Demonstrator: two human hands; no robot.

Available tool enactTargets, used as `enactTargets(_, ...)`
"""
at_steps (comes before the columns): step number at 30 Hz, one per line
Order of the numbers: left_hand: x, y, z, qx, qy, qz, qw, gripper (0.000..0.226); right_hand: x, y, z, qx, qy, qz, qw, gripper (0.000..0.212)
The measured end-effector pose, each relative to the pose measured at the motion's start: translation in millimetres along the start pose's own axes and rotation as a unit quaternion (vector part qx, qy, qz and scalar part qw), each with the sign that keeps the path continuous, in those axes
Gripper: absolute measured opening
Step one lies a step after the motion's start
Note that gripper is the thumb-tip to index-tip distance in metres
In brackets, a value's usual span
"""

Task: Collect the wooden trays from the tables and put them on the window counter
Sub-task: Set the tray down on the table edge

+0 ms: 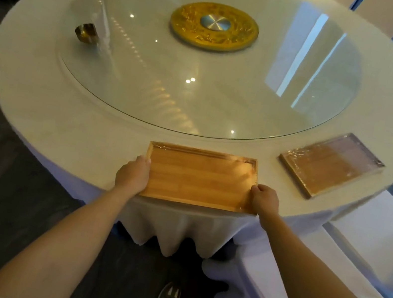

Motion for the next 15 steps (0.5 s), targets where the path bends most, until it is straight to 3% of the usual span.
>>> enactTargets(7,-10,6,17,0.005,-0.015,0.003,1.000,0.047,-5,-1,20,0.030,0.003,-0.063,0.998,0.038)
enactTargets(15,-16,19,22,-0.013,-0.014,0.000,1.000,0.047,-3,6,26,0.041,0.031,-0.052,0.997,0.038)
Point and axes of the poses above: each hand's wrist, its own z-axis towards the middle knuckle, its own x-axis out of the back of the hand, y = z × x, the point moved 3 cm from there along z, towards the middle knuckle, and after that the axes turned 15 degrees about x, right-handed, at the moved point
